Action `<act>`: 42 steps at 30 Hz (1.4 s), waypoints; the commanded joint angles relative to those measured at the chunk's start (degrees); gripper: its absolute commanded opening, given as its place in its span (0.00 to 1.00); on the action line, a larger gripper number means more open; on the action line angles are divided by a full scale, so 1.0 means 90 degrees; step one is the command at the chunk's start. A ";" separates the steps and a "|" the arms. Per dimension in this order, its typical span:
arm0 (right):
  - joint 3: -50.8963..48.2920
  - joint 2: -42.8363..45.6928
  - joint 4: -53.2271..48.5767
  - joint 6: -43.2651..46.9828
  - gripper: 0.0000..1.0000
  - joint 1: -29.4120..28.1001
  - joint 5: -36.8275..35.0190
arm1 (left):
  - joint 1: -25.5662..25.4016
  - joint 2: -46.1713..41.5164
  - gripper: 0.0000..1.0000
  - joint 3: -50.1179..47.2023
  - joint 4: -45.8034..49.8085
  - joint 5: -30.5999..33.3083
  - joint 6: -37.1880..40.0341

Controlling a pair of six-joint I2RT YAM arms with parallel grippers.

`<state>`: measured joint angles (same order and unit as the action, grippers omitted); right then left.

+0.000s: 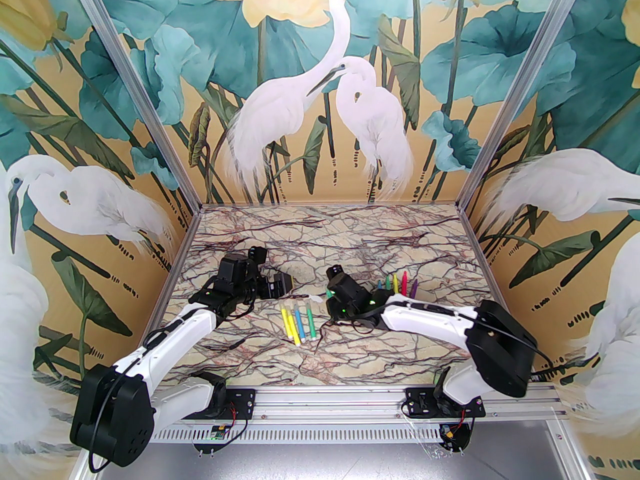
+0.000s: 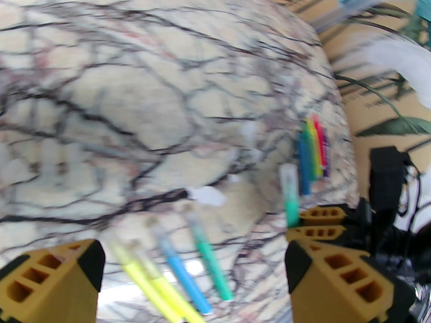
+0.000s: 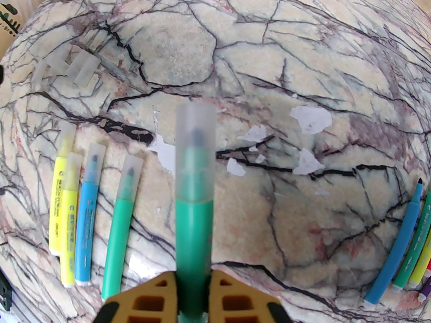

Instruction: Open the pen caps

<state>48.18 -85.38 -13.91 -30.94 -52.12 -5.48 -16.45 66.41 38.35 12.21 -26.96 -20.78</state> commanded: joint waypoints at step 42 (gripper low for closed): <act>-0.0530 0.1524 0.1205 0.0785 0.15 -0.0020 0.1026 | -0.0990 0.1274 0.64 0.0960 -0.1646 -0.2727 -0.0393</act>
<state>42.15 -72.25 -4.82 -24.75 -52.12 3.07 -24.80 76.82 45.41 -0.93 -49.45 -23.59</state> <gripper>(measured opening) 0.149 0.644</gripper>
